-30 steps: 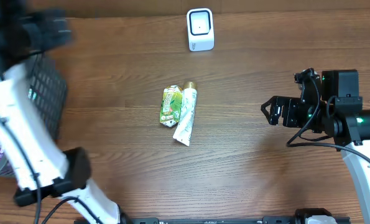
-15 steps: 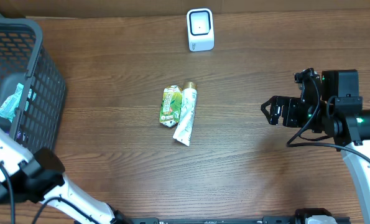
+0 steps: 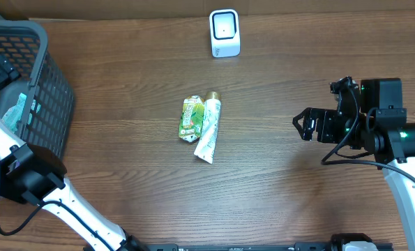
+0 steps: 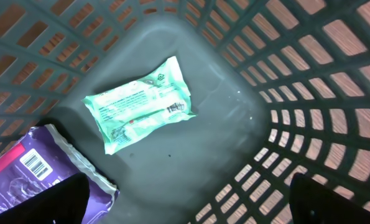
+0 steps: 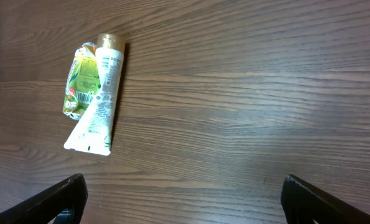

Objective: Scan the item barcode
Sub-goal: 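Return the left gripper to the grey basket, then grasp the purple snack pouch in the basket with the left gripper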

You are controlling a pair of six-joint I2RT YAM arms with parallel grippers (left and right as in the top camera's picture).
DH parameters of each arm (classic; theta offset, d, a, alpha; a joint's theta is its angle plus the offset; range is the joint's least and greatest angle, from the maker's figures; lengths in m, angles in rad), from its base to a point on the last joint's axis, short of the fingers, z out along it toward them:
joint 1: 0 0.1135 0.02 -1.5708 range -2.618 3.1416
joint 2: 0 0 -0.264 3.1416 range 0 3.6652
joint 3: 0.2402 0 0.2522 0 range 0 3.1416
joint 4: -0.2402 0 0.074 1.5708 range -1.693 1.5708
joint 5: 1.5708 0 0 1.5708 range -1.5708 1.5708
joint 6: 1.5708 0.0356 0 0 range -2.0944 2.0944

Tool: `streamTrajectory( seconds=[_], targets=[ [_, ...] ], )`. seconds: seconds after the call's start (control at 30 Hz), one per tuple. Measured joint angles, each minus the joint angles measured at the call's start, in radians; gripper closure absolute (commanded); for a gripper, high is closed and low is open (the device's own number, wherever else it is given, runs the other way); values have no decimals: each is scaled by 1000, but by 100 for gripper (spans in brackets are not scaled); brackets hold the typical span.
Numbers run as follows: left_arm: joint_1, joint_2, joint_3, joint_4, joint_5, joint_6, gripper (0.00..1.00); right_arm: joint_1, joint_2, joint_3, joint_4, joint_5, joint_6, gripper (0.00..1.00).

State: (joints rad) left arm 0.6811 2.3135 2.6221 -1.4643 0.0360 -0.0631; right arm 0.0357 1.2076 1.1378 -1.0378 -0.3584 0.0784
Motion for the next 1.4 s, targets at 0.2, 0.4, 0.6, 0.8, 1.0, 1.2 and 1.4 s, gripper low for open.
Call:
streamTrajectory(
  seconds=[0.2, 0.4, 0.6, 0.8, 1.0, 1.2, 1.4],
  targets=[
    [11, 16, 0, -32, -48, -47, 5, 0, 26, 0, 6, 0, 0, 0],
    [47, 44, 0, -153, -175, -237, 2, 0, 79, 0, 13, 0, 0, 0],
    [100, 45, 0, -222, -209, -320, 3, 0, 109, 0, 24, 0, 0, 0],
    [155, 45, -9, -223, -176, -324, 3, 0, 117, 0, 24, 0, 0, 0],
    [193, 45, -155, -219, -196, -339, 4, 0, 117, 0, 24, 0, 0, 0],
    [202, 45, -299, -161, -243, -365, 6, 0, 118, 0, 25, 0, 0, 0],
    [202, 45, -339, -100, -270, -379, 7, 0, 117, 0, 24, -1, 0, 0]
  ],
)
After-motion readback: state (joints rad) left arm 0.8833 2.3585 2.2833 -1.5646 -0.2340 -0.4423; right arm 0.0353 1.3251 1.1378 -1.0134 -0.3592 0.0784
